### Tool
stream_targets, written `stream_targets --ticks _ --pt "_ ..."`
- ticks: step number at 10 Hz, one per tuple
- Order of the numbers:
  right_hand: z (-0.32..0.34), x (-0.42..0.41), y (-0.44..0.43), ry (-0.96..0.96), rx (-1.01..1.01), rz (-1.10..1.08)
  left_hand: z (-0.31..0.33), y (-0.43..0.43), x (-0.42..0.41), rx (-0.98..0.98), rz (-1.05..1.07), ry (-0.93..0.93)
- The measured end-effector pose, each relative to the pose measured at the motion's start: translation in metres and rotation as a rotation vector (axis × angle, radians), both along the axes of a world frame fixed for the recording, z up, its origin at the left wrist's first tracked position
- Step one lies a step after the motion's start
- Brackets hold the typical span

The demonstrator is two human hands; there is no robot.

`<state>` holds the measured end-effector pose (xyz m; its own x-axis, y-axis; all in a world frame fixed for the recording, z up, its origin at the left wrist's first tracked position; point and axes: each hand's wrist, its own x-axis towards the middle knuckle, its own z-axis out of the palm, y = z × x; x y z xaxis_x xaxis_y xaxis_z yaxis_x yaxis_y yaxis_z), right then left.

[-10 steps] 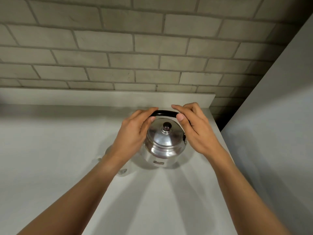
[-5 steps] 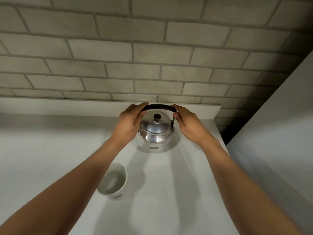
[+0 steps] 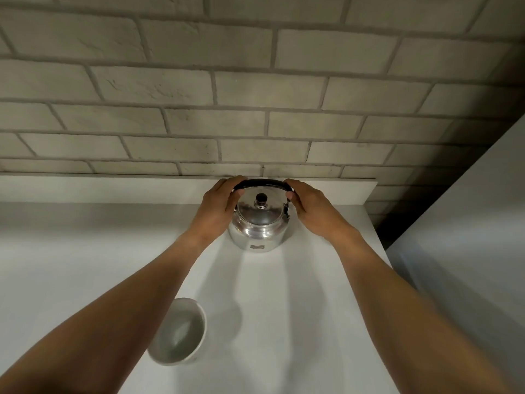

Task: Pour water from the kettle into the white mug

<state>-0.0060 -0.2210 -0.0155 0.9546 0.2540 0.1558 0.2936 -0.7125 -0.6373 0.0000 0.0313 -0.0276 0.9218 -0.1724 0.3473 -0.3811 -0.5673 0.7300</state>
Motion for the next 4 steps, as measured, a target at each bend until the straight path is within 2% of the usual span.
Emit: stream_targets --ticks 2,4 --pt "-0.003 0.003 0.006 0.021 -0.064 0.014 -0.011 0.005 0.005 0.002 0.022 0.018" --pt "-0.003 0.004 0.007 0.030 -0.029 -0.023 -0.012 0.004 0.008 -0.014 0.026 0.034"
